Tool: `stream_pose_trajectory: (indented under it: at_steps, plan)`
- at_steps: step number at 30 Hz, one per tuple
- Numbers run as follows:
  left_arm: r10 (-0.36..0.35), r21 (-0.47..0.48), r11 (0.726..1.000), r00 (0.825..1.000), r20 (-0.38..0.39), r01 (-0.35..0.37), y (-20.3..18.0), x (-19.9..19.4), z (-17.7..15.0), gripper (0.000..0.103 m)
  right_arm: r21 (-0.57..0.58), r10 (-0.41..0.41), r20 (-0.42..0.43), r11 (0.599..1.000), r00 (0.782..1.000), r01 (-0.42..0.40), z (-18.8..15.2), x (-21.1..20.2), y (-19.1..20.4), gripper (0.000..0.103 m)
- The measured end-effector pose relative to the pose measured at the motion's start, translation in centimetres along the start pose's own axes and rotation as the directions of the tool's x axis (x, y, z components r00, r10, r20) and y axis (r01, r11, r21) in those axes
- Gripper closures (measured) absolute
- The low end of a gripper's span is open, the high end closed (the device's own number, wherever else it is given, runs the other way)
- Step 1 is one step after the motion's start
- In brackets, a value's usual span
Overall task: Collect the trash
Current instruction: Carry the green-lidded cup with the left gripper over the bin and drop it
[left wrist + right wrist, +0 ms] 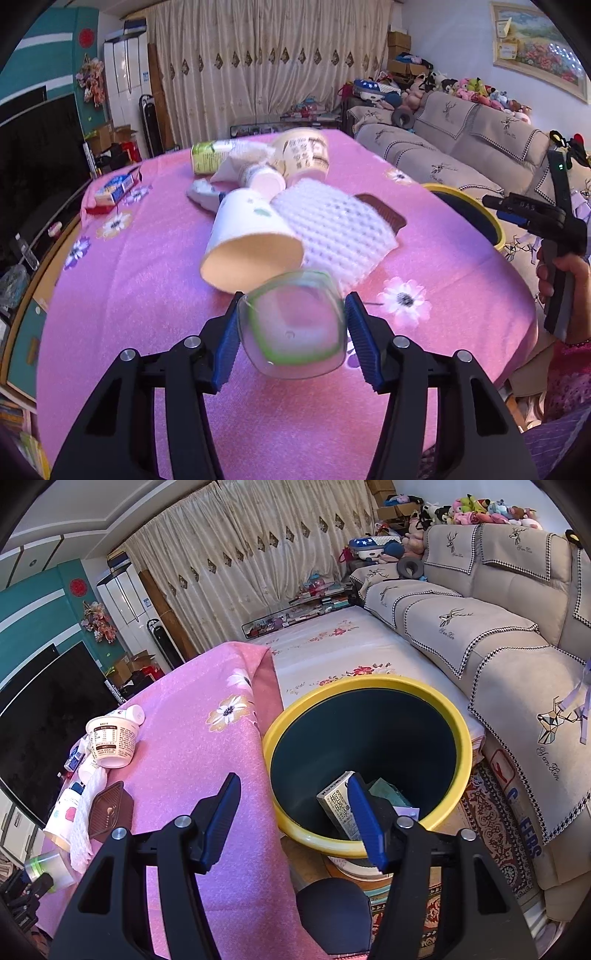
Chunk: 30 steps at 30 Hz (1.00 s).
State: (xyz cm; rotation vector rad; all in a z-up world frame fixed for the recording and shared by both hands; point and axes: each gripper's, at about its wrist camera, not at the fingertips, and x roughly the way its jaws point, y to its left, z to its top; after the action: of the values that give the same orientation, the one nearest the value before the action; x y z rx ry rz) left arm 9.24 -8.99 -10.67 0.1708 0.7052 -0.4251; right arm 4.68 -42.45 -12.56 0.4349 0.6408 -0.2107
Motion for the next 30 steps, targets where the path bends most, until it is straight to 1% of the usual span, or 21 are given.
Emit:
stream_pose_trajectory:
  at_steps: [9,13,16,19,22,25,30]
  plan:
    - [-0.043,0.019,0.999,0.997,0.056,0.042,-2.3,-1.4,3.0,0.05,0.022,0.006,0.008,1.0,1.0,-0.007,0.1,-0.3,-1.2,0.046]
    - [-0.083,0.048,0.996,0.993,0.084,0.08,-4.1,-1.2,5.3,0.05,0.043,0.0,0.024,0.999,1.0,-0.001,0.4,-0.7,-2.4,0.046]
    - [-0.135,0.086,0.988,0.986,0.099,0.127,-6.2,-0.4,7.2,0.05,0.055,-0.027,0.04,0.998,0.999,0.025,0.7,-1.2,-3.4,0.046]
    - [-0.199,0.129,0.974,0.975,0.1,0.185,-8.8,1.1,9.2,0.05,0.068,-0.058,0.052,0.996,0.997,0.054,0.9,-1.7,-4.5,0.046]
    - [-0.245,0.17,0.959,0.965,0.09,0.228,-11.6,3.2,10.9,0.05,0.08,-0.1,0.061,0.992,0.993,0.095,1.1,-2.2,-5.9,0.046]
    - [-0.298,0.183,0.941,0.953,0.059,0.283,-14.3,5.7,12.6,0.05,0.1,-0.123,0.064,0.988,0.99,0.116,1.2,-2.4,-7.2,0.046]
    - [-0.35,0.194,0.919,0.937,0.003,0.343,-19.1,10.3,15.0,0.05,0.129,-0.153,0.069,0.981,0.986,0.144,1.4,-3.0,-9.7,0.046]
